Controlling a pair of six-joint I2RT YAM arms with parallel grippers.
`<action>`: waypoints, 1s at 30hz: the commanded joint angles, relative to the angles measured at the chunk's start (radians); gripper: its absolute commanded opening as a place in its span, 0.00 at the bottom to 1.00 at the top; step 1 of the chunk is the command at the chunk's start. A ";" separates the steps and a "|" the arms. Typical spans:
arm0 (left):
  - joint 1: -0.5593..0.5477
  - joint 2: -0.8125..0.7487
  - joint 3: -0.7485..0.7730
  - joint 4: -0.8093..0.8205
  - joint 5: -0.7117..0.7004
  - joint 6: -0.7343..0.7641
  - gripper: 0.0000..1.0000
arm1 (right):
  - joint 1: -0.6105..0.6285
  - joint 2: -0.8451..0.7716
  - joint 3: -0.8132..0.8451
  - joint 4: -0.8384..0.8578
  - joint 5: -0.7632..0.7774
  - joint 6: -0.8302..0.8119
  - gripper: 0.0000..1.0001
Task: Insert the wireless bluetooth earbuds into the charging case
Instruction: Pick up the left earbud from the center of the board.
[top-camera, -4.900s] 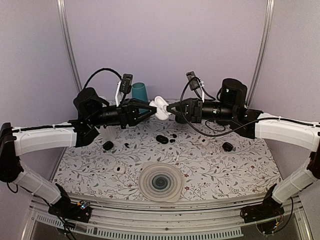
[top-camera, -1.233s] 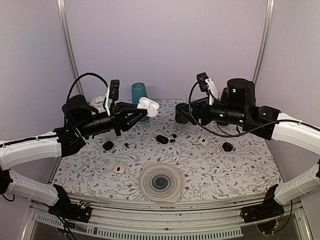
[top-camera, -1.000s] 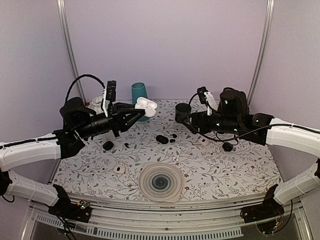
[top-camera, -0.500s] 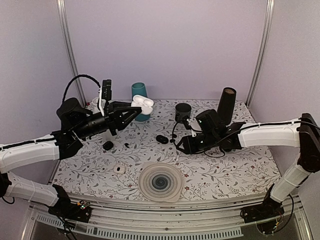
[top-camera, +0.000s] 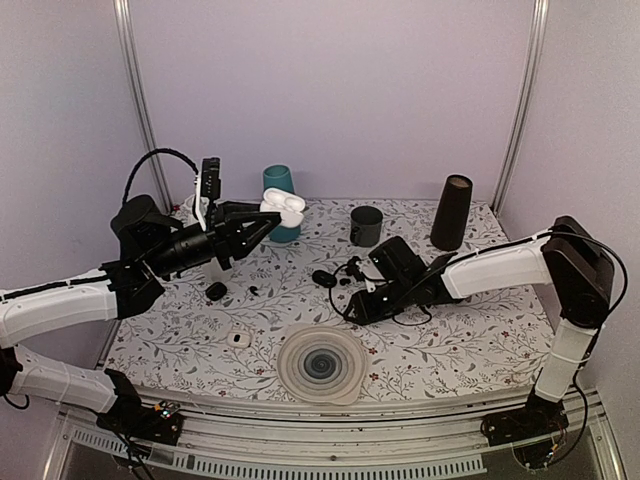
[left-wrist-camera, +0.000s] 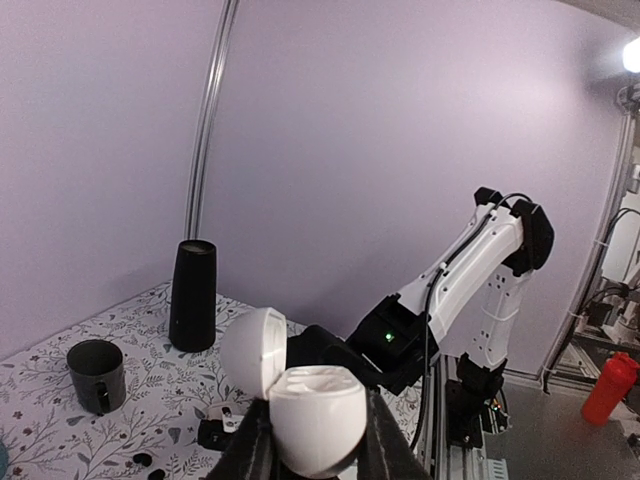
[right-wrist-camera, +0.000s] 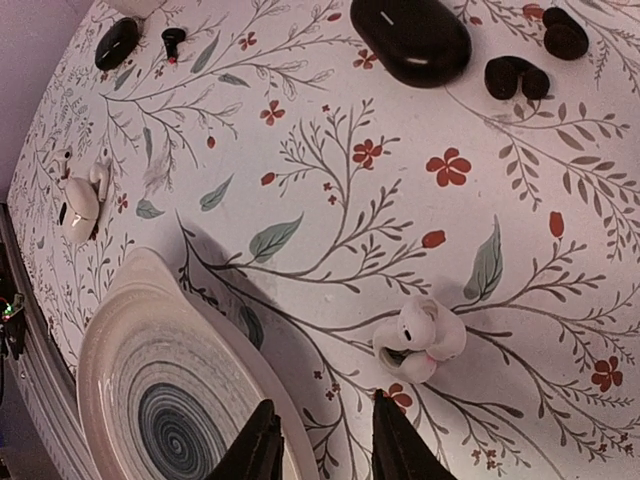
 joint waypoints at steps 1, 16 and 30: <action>0.014 -0.016 -0.008 0.017 0.006 -0.006 0.00 | -0.004 0.033 0.056 0.014 0.039 0.033 0.30; 0.016 -0.032 -0.014 0.007 0.001 -0.007 0.00 | -0.055 0.114 0.127 -0.058 0.146 0.064 0.22; 0.016 -0.025 -0.014 0.013 0.007 -0.015 0.00 | -0.022 0.140 0.142 -0.105 0.141 0.029 0.20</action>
